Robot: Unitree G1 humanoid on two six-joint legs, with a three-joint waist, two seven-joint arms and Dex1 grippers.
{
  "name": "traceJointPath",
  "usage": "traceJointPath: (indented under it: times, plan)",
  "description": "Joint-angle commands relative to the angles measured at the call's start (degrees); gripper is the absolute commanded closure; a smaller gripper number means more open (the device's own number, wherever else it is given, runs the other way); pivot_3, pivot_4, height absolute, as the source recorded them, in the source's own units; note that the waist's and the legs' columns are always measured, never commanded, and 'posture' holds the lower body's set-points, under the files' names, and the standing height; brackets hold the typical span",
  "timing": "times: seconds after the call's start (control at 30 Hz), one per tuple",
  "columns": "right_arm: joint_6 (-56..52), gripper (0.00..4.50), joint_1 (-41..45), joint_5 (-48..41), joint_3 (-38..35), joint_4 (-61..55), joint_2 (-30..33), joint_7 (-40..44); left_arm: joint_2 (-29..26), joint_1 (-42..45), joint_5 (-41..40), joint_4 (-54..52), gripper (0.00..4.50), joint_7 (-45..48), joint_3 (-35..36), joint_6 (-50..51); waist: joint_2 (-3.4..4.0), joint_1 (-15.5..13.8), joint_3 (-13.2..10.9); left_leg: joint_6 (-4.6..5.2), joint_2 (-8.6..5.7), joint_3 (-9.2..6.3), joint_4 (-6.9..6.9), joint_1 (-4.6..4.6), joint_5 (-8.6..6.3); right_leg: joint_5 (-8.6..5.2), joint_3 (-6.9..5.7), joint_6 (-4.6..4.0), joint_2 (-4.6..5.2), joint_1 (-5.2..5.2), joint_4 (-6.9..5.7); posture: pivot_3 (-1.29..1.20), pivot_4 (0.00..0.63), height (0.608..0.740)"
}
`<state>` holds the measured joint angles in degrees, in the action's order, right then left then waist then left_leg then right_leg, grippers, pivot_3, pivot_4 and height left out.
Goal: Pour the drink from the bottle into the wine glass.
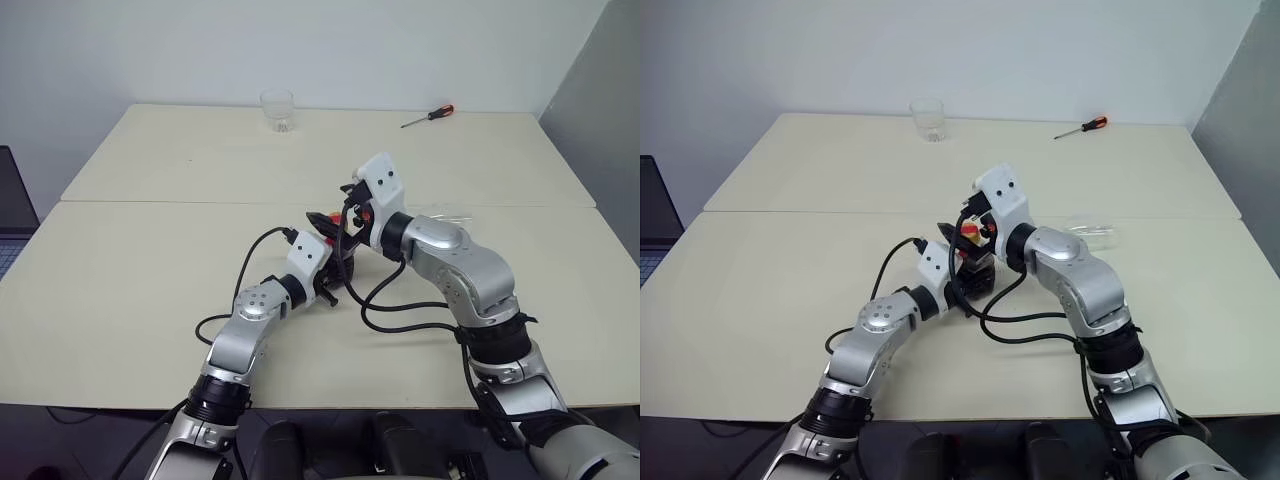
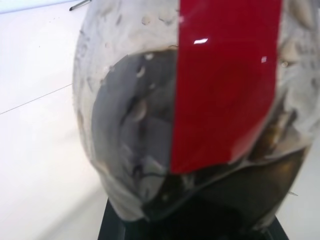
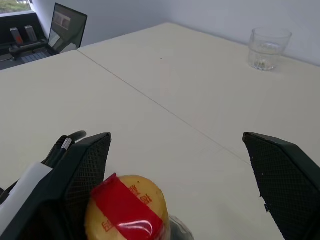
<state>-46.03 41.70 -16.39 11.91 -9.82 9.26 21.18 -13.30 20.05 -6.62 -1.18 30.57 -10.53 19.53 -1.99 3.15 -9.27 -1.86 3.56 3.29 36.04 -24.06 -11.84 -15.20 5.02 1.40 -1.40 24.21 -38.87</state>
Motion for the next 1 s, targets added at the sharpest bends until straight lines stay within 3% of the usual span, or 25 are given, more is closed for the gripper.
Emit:
traceJointPath:
  times: [0.03, 1.0]
  plan:
    - [1.4, 0.0, 0.9, 0.9, -1.9, -0.9, 0.4, -0.7, 0.1, 0.2, -0.3, -1.2, 3.75, 0.0, 0.4, -0.6, 0.0, 0.0, 0.0, 0.0, 0.0, 0.0, 0.0, 0.0, 0.0, 0.0, -0.01, 0.0, 0.0, 0.0, 0.0, 0.0, 0.15, 0.74]
    - [-9.2, 0.0, -7.1, -5.7, -7.8, -15.7, 8.9, -0.9, -0.1, 0.6, -0.3, -0.8, 3.75, 0.6, 0.2, -0.6, 0.0, 0.0, 0.0, 0.0, -0.01, -0.01, 0.0, 0.0, 0.0, 0.0, 0.01, 0.0, 0.0, 0.0, 0.01, 0.0, 0.15, 0.74]
